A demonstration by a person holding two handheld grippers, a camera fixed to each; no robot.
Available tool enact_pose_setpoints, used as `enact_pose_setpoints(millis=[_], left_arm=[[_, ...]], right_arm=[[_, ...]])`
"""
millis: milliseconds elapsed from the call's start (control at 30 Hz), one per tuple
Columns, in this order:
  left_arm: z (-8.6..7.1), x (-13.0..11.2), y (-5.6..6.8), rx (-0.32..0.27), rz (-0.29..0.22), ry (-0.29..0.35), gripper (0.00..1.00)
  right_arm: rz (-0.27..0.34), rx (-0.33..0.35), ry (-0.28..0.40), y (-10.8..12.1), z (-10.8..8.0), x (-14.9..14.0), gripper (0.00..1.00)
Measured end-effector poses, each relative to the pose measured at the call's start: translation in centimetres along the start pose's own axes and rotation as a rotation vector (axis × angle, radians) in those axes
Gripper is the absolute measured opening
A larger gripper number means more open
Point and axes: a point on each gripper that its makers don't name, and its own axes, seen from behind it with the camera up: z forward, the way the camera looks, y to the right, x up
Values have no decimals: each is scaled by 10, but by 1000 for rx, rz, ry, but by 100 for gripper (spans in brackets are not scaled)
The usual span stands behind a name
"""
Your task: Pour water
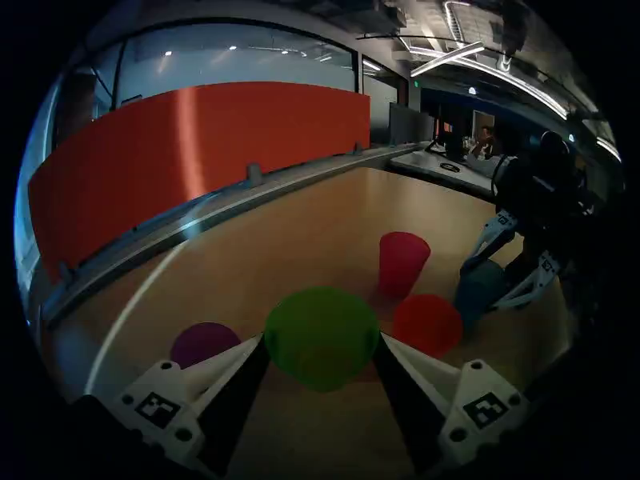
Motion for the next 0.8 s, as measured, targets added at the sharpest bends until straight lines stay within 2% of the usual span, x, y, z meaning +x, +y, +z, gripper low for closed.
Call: enact_pose_setpoints(millis=[267, 500, 800], left_arm=[[-14, 11, 5, -5, -12, 37, 87], [-39, 34, 7, 9, -2, 96, 87], [-75, 64, 18, 8, -19, 197, 88]], right_arm=[[-1, -4, 46, 2, -14, 29, 89], [-7, -12, 91, 3, -30, 58, 90], [8, 6, 153, -5, -46, 90, 89]])
